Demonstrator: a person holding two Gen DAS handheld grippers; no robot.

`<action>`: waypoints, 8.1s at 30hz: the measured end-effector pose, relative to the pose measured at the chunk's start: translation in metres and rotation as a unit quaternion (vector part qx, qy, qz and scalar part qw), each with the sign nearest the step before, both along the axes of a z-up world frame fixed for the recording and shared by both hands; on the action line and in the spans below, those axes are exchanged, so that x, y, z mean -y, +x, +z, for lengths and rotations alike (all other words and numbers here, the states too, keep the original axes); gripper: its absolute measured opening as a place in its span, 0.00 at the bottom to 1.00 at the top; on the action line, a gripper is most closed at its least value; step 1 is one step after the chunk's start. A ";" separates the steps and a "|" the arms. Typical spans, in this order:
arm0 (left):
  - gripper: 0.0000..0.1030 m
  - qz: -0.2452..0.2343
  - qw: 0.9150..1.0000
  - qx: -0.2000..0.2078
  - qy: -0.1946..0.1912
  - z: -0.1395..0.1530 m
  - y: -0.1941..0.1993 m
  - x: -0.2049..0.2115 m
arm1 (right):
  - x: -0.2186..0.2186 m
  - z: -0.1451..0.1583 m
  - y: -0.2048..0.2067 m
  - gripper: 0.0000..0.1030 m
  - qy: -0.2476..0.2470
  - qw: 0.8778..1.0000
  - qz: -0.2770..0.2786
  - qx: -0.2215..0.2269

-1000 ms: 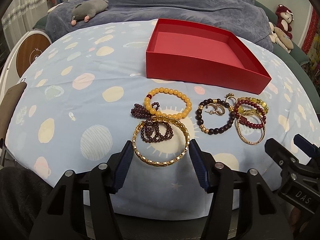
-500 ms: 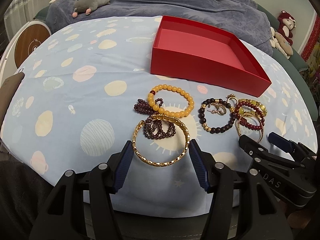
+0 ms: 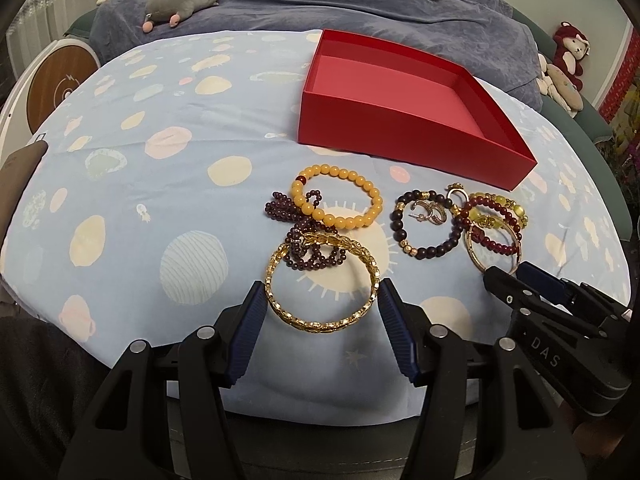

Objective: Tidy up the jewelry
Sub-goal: 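Grasp the gold chain-link cuff with the left tool while the right tool grasps the thin gold bangle, then lift both held bracelets and carry them over the red box, then open both tools to drop the bracelets into the box, then withdraw, then grasp the dark garnet beaded bracelet with the left tool while the right tool grasps the red bead bracelet, then lift both held bead bracelets and carry them into the red box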

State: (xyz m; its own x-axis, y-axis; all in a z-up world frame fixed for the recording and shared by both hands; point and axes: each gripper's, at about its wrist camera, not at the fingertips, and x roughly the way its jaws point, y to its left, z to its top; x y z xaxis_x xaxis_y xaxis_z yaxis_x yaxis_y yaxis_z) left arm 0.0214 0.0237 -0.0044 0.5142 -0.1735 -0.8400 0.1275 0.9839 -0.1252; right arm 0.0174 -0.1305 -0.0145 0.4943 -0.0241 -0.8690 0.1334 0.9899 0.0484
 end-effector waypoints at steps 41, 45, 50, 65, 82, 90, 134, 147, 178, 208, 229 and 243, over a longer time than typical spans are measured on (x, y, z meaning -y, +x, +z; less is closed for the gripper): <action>0.53 -0.028 1.000 0.000 -0.005 0.011 -0.014 0.005 | 0.023 0.015 -0.029 0.57 0.040 0.999 -0.020 0.015; 0.53 -0.021 1.000 -0.008 -0.004 0.007 -0.014 0.003 | 0.024 0.016 -0.031 0.57 0.044 0.999 -0.018 0.018; 0.53 -0.022 1.000 -0.002 -0.009 0.012 -0.014 0.003 | 0.025 0.023 -0.030 0.57 0.052 0.998 -0.018 0.026; 0.53 -0.044 0.997 0.065 -0.021 0.077 0.054 0.028 | 0.040 0.098 0.046 0.57 0.052 0.993 0.001 0.104; 0.53 -0.064 0.997 0.051 0.011 0.054 0.232 0.075 | 0.059 0.076 0.220 0.57 0.045 0.995 0.023 0.082; 0.53 -0.062 0.998 0.014 0.017 0.028 0.271 0.083 | 0.065 0.043 0.258 0.57 0.044 0.998 0.023 0.046; 0.67 -0.059 0.997 0.042 -0.003 0.062 0.076 0.050 | 0.035 0.072 0.043 0.59 0.057 0.997 -0.002 0.060; 0.68 -0.047 0.998 0.028 -0.012 0.035 0.010 0.031 | 0.019 0.044 -0.026 0.59 0.049 0.998 0.003 0.034; 0.48 0.005 1.000 -0.005 0.008 -0.004 0.026 -0.005 | 0.023 0.019 -0.039 0.59 0.041 0.999 -0.002 0.018; 0.08 -0.030 1.000 0.003 0.007 -0.010 0.025 0.007 | 0.044 0.014 0.021 0.49 0.045 0.998 -0.032 0.016; 0.09 -0.030 1.000 0.003 0.007 -0.010 0.025 0.008 | 0.047 0.000 0.025 0.08 0.045 0.999 -0.024 -0.002; 0.05 -0.038 0.999 0.016 -0.007 0.010 0.004 0.009 | 0.046 0.026 -0.018 0.07 0.073 0.997 -0.019 0.022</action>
